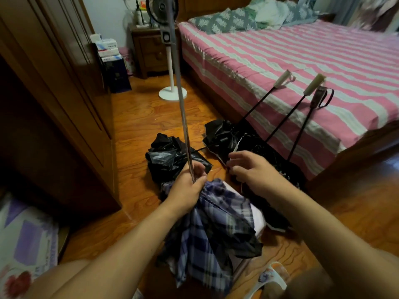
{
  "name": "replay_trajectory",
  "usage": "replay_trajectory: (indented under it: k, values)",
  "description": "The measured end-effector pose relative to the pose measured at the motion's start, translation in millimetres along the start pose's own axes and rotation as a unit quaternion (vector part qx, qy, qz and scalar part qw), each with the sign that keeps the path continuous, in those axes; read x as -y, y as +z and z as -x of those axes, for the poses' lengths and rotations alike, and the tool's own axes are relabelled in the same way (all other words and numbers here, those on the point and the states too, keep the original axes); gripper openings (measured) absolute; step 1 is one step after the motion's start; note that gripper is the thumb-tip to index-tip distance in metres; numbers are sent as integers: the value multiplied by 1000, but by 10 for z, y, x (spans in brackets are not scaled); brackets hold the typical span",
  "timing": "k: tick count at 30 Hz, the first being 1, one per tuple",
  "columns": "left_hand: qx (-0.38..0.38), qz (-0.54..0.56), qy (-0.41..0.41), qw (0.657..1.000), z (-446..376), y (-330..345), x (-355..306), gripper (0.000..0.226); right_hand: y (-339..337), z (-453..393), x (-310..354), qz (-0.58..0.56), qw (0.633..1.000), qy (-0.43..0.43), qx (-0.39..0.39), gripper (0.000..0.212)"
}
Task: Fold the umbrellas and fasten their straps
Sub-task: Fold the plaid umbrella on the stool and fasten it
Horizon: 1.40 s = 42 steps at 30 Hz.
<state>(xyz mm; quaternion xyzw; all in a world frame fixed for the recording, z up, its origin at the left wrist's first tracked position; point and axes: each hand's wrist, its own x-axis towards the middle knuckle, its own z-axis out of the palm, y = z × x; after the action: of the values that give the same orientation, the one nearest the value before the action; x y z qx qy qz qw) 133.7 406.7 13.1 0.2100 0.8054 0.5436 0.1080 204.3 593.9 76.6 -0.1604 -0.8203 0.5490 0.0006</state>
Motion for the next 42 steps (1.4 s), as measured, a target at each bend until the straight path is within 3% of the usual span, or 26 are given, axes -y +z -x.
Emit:
replay_trajectory:
  k: [5, 9, 12, 14, 18, 22, 26, 31, 36, 39, 42]
  values:
    - [50, -81, 13, 995, -120, -91, -42, 32, -533, 104, 946, -56, 990, -133, 2, 50]
    - [31, -139, -17, 990, -163, -173, 18, 28, -854, -121, 1549, -194, 969, -118, -100, 62]
    - [7, -197, -27, 980, -136, -250, 170, 29, -1135, -270, 1494, -255, 947, -76, -177, 39]
    - [12, -229, -33, 973, -79, -269, 239, 32, -1224, -282, 1268, -303, 935, -54, -174, 23]
    - [12, -262, -44, 964, 46, -348, 323, 32, -1221, -96, 927, -365, 911, -60, -184, 27]
    - [23, -273, -79, 958, 74, -466, 371, 32, -1372, -62, 766, -297, 911, -102, -267, 62]
    - [62, -303, -91, 946, 149, -462, 272, 60, -1390, -94, 851, -175, 950, -122, -230, 52]
    - [80, -299, -59, 949, 242, -422, 200, 107, -1339, -150, 727, -38, 947, -132, -289, 67]
    - [57, -340, -40, 938, 298, -495, 59, 114, -1320, 13, 609, -41, 937, -149, -312, 66]
    - [54, -345, -39, 936, 270, -427, -17, 113, -939, 177, 474, -1, 960, -123, -252, 53]
    - [56, -322, -20, 945, 249, -225, -141, 114, -204, 303, 299, 34, 976, -130, -172, 63]
